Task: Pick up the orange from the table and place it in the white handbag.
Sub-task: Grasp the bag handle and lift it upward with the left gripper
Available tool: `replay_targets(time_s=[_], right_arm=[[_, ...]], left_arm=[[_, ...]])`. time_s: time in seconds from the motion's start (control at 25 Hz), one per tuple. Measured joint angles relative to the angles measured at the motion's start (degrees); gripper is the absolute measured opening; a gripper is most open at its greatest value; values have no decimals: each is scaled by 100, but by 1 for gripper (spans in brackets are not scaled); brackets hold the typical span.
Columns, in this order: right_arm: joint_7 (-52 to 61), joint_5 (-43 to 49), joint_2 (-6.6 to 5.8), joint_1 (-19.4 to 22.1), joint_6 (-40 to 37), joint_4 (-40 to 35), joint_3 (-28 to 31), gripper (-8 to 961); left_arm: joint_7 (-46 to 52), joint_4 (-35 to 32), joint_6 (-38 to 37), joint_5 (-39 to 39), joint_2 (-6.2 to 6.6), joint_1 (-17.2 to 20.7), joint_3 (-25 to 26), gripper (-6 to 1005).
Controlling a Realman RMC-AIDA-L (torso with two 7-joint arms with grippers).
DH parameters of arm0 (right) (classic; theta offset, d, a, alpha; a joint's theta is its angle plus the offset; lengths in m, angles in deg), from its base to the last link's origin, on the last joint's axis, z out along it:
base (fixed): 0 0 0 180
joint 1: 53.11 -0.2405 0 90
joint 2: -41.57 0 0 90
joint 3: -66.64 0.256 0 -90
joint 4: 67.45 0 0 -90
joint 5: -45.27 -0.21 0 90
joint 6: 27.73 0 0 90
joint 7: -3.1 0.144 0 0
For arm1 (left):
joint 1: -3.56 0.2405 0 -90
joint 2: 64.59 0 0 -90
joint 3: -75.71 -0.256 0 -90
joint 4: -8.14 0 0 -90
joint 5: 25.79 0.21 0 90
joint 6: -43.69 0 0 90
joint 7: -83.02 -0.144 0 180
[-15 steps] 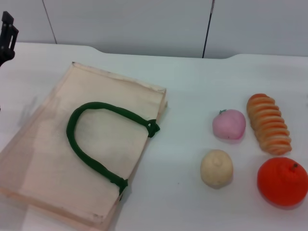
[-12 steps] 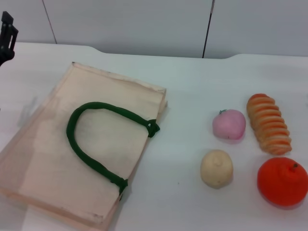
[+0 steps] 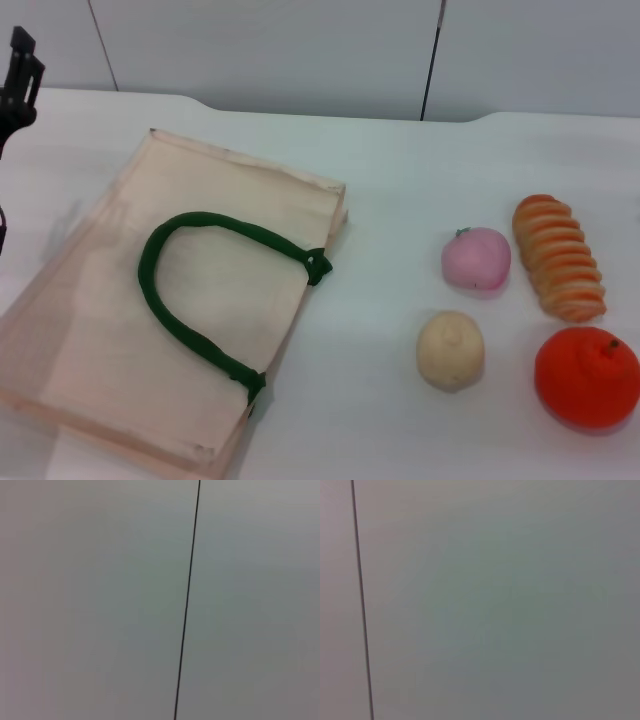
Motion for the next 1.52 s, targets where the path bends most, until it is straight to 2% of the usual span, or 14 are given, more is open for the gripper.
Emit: replay_targets(time_s=[0.16,0.36,0.48,0.6,0.76,0.84,1.12,1.52], right_arm=[[2,0,-9,22,-14,0,0,880],[3,0,-21,42,-46,-5,0,879],[4,5,-22,43,-47,-9,0,879],[4,7,-23,43,-48,-13,0,880],[4,9,-24,43,-48,-27,0,880],[4,10,-24,43,-48,-35,0,879],[4,9,-24,43,-47,-49,0,879],[4,2,-31,43,-51,-46,14,879]], left_arm=[[290,0,47,90,11,-15,-11,712],[1254,30,53,442,123,-10,-15,712],[2024,249,39,760,149,3,-16,712],[3284,881,-33,1231,146,-29,-16,712],[5060,2125,-153,1861,41,-197,-15,712],[5637,2602,-292,2088,8,-255,-8,712],[7036,3671,-464,3108,11,-526,-9,712],[8725,5070,-506,5352,14,-1275,-23,713]])
